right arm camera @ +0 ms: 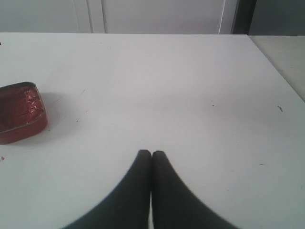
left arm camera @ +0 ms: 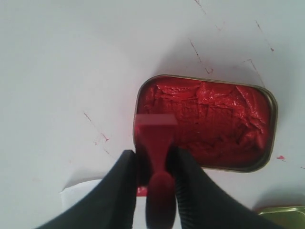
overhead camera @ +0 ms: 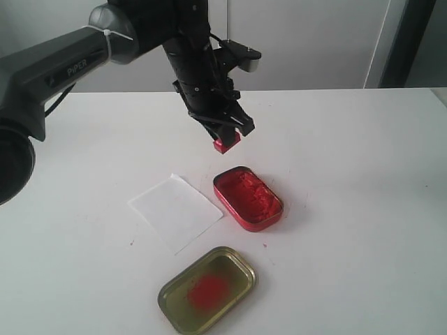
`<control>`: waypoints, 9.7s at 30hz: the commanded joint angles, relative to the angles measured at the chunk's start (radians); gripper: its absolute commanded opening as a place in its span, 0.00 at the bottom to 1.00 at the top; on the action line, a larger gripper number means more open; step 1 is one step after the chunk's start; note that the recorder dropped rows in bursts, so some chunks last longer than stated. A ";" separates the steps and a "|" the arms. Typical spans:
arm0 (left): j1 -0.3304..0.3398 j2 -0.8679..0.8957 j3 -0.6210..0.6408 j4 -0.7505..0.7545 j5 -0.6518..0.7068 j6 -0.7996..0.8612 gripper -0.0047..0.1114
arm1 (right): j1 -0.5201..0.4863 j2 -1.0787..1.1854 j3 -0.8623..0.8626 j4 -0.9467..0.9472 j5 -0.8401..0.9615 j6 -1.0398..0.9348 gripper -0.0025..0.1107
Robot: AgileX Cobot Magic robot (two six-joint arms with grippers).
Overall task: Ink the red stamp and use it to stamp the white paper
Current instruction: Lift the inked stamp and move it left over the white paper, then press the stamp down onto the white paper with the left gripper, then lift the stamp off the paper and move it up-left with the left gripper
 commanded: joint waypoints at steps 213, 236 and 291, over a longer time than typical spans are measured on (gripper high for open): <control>0.054 -0.212 0.718 0.115 -0.277 0.044 0.04 | 0.001 -0.004 0.004 -0.006 -0.014 0.000 0.02; 0.054 -0.256 0.721 0.051 -0.349 0.044 0.04 | 0.001 -0.004 0.004 -0.006 -0.014 0.000 0.02; 0.145 -0.273 0.729 -0.147 -0.292 0.105 0.04 | 0.001 -0.004 0.004 -0.006 -0.014 0.000 0.02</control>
